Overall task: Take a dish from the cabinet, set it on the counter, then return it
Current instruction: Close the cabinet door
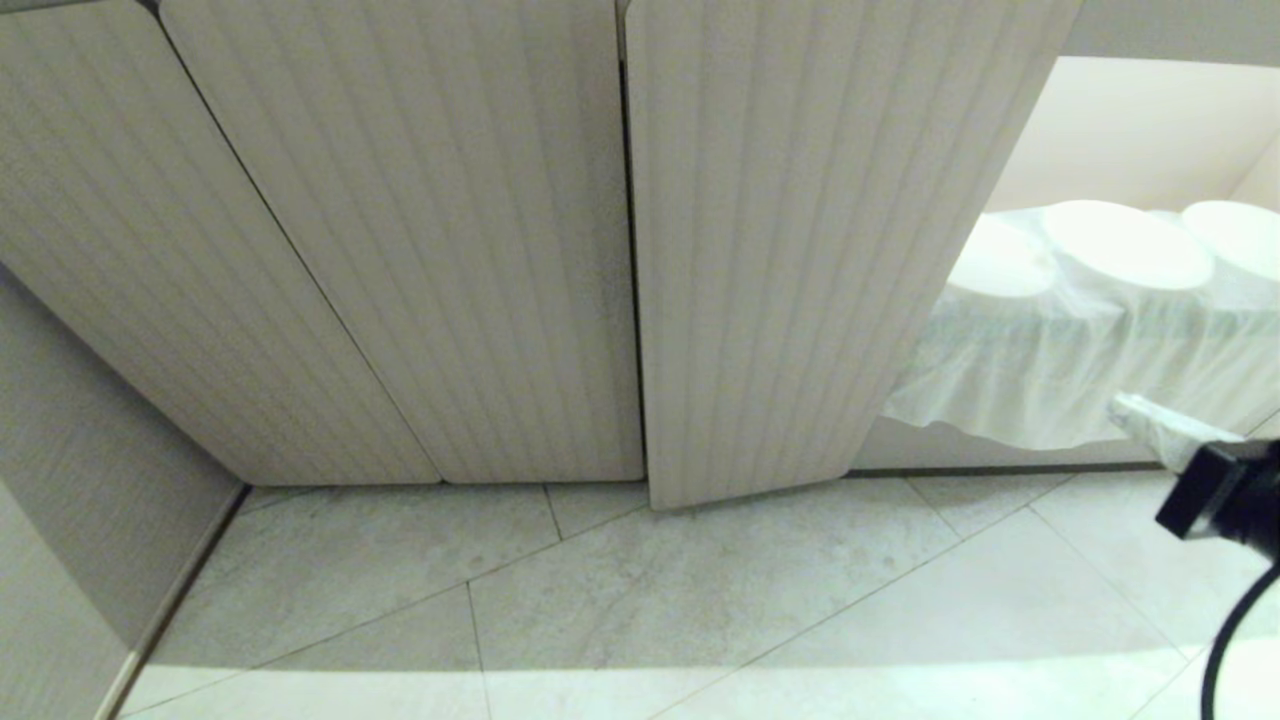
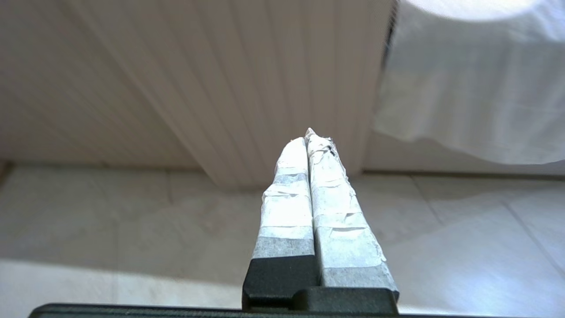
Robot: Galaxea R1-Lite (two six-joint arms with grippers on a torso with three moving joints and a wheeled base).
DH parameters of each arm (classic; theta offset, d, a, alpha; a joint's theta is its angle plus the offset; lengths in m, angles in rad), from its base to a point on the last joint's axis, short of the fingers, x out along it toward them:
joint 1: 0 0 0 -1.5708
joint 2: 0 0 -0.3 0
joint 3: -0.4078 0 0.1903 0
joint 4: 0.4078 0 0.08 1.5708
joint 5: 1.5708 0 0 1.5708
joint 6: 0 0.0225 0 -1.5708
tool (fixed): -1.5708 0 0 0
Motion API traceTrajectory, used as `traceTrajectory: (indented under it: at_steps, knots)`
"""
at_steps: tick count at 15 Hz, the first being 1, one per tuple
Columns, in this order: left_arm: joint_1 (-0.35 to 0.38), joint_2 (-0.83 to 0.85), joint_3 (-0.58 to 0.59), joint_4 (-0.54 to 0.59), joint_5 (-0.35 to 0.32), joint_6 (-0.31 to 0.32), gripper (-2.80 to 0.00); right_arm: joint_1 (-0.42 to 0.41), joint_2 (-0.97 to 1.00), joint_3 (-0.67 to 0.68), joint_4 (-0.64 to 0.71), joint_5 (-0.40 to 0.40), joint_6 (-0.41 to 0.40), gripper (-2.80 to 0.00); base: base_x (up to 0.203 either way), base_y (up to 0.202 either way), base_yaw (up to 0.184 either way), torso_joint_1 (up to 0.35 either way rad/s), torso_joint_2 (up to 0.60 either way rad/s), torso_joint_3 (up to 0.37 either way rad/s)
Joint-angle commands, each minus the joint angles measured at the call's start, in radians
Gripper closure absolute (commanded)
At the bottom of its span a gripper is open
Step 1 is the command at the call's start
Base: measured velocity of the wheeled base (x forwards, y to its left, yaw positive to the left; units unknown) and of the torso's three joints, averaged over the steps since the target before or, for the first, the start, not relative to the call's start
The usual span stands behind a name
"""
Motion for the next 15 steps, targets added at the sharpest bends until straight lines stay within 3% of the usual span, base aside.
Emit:
traceTrajectory:
  at_steps: [1, 4, 6, 10, 12, 15]
  knots:
    - [0.0, 0.0, 0.0, 0.0, 0.0, -0.001, 0.0, -0.021, -0.196, 0.129, 0.012, -0.001, -0.047, 0.0, 0.0, 0.0, 0.0, 0.0, 0.0, 0.0]
    - [0.0, 0.0, 0.0, 0.0, 0.0, -0.001, 0.0, -0.106, -0.354, 0.306, 0.024, 0.005, -0.108, 0.0, 0.0, 0.0, 0.0, 0.0, 0.0, 0.0]
    - [0.0, 0.0, 0.0, 0.0, 0.0, -0.001, 0.0, -0.146, -0.462, 0.347, 0.087, 0.022, -0.145, 0.0, 0.0, 0.0, 0.0, 0.0, 0.0, 0.0]
    - [0.0, 0.0, 0.0, 0.0, 0.0, -0.001, 0.0, -0.201, -0.692, 0.354, 0.386, 0.045, -0.17, 0.0, 0.0, 0.0, 0.0, 0.0, 0.0, 0.0]
    - [0.0, 0.0, 0.0, 0.0, 0.0, -0.001, 0.0, -0.269, -0.797, 0.355, 0.535, 0.093, -0.184, 0.0, 0.0, 0.0, 0.0, 0.0, 0.0, 0.0]
    - [0.0, 0.0, 0.0, 0.0, 0.0, -0.001, 0.0, -0.3, -0.913, 0.355, 0.677, 0.125, -0.195, 0.0, 0.0, 0.0, 0.0, 0.0, 0.0, 0.0]
